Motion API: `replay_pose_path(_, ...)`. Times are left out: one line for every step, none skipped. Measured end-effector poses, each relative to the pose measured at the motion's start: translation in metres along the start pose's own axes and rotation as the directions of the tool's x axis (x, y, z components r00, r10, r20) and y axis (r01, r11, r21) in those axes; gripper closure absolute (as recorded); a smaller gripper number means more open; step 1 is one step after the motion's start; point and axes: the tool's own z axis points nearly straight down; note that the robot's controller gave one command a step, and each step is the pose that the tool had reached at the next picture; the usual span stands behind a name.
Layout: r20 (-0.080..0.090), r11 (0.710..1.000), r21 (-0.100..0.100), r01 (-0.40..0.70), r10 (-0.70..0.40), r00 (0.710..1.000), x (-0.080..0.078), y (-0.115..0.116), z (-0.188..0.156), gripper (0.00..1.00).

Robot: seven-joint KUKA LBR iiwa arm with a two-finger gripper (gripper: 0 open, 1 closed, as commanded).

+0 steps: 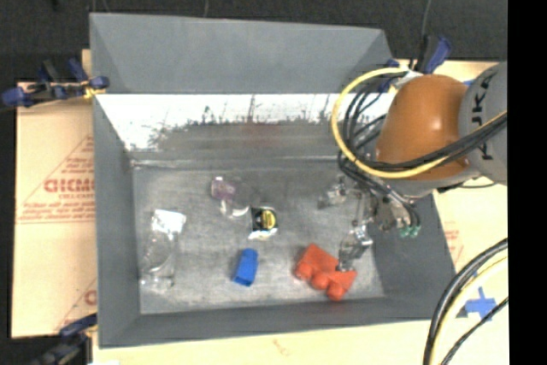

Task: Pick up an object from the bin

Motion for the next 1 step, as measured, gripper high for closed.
replay_pose_path(0.02, 0.983, 0.01, 0.183, -0.183, 0.983, 0.0392, 0.0132, 0.0742, 0.0)
